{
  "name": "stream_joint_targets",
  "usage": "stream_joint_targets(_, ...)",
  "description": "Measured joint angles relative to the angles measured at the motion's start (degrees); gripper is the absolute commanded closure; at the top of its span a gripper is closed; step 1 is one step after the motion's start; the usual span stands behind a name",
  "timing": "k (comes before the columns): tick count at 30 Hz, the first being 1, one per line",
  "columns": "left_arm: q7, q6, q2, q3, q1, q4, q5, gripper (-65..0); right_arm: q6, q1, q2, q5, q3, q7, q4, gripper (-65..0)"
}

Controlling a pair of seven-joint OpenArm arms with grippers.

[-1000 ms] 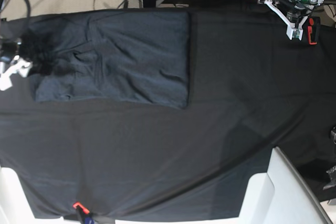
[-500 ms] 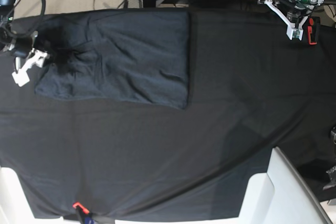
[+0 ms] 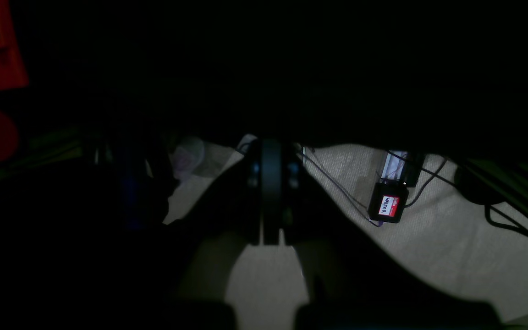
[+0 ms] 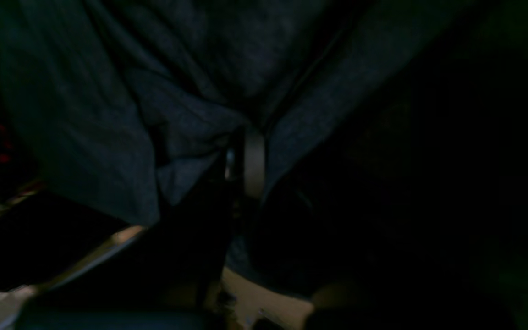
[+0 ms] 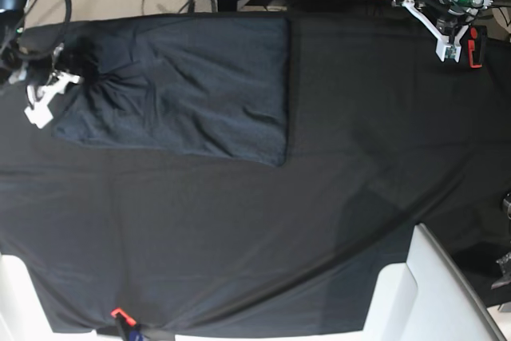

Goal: Fold the T-shirt properly

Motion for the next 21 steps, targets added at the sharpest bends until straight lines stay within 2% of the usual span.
stream_joint_targets(1, 0.0, 0.0, 0.0, 0.0, 0.0, 0.0, 0.0, 0.0, -1.9, -1.2, -0.5, 0.0, -0.2, -1.8, 3.1, 0.0)
stream_joint_targets(3, 0.0, 0.0, 0.0, 0.0, 0.0, 0.0, 0.0, 0.0, -6.4, -3.6, -2.0, -0.7, -0.1, -2.3, 9.6, 0.0)
stream_joint_targets(4, 0.0, 0.0, 0.0, 0.0, 0.0, 0.0, 0.0, 0.0, -7.7, -4.7, -2.8, -1.2, -0.1, -2.4, 13.1, 0.0)
stream_joint_targets(5, 0.0, 0.0, 0.0, 0.0, 0.0, 0.0, 0.0, 0.0, -10.7, -5.6, -3.5, -0.8, -0.2, -3.5, 16.4, 0.0)
stream_joint_targets(9, 0.0, 0.0, 0.1, 0.0, -0.3, 0.0, 0.1, 0.0, -14.5, -6.7, -6.6, -0.4, -0.9, -6.8, 27.0, 0.0)
stream_joint_targets(11, 0.0, 0.0, 0.1, 0.0, -0.9, -0.1, 0.2, 0.0, -15.7, -6.5, -7.1, -0.6, -4.4, -8.5, 29.3, 0.0)
stream_joint_targets(13, 0.0, 0.0, 0.0, 0.0, -1.0, 0.0, 0.2, 0.0, -21.1, -6.3, -8.0, 0.0, -8.1, -8.6, 29.6, 0.0)
stream_joint_targets(15, 0.0, 0.0, -0.2, 1.0, -0.8, 0.0, 0.2, 0.0, -25.2, -6.0, -9.2, -0.5, -11.4, -8.2, 29.6, 0.0)
stream_joint_targets(18, 0.5, 0.0, -0.4, 2.6, -0.7, 0.0, 0.6, 0.0, -28.6, -5.7, -11.0, -0.7, -17.8, -8.2, 29.6, 0.0)
stream_joint_targets(21, 0.4, 0.0, -0.4, 2.7, -0.7, 0.0, 0.6, 0.0, -32.7, -4.7, -10.9, -0.7, -25.9, -3.8, 29.6, 0.0)
